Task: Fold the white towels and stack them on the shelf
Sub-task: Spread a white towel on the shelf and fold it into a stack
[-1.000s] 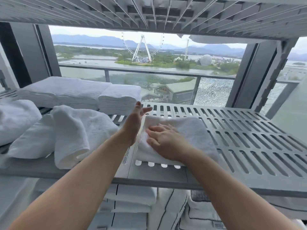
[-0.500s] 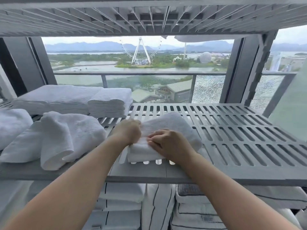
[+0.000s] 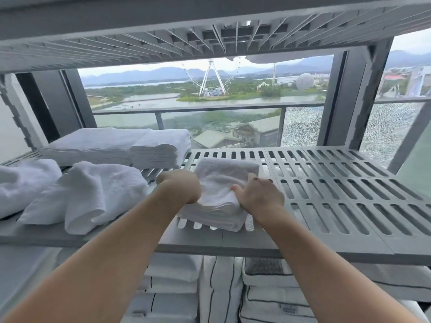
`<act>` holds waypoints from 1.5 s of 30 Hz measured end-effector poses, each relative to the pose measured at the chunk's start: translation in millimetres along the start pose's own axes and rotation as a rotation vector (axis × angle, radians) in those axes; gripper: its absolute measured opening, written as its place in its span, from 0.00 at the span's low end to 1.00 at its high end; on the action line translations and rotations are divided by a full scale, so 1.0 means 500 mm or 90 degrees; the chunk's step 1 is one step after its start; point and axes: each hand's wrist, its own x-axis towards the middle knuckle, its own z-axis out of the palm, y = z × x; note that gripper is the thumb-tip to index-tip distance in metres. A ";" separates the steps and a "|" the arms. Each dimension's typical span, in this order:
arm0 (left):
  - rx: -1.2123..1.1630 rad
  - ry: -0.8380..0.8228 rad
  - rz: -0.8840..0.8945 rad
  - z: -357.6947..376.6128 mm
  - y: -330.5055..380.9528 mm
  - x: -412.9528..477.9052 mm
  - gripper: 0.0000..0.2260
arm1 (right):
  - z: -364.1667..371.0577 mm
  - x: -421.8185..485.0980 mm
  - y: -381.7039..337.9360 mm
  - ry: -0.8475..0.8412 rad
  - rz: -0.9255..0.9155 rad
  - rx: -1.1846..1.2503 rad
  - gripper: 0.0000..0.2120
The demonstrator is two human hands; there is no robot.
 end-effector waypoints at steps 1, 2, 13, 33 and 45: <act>-0.036 -0.006 0.022 0.000 -0.003 -0.001 0.18 | -0.003 0.004 -0.001 -0.024 -0.003 0.045 0.27; -0.071 -0.016 0.064 0.002 -0.006 -0.001 0.20 | -0.007 0.007 -0.004 -0.048 -0.002 0.092 0.28; -0.560 -0.004 0.027 0.037 -0.036 -0.034 0.30 | -0.002 -0.012 -0.046 -0.090 -0.039 0.337 0.38; -0.586 0.377 0.109 -0.020 -0.264 0.137 0.27 | 0.003 0.129 -0.308 0.233 -0.122 0.431 0.34; -0.548 0.380 0.158 -0.072 -0.485 0.401 0.27 | 0.044 0.345 -0.552 0.264 -0.069 0.444 0.31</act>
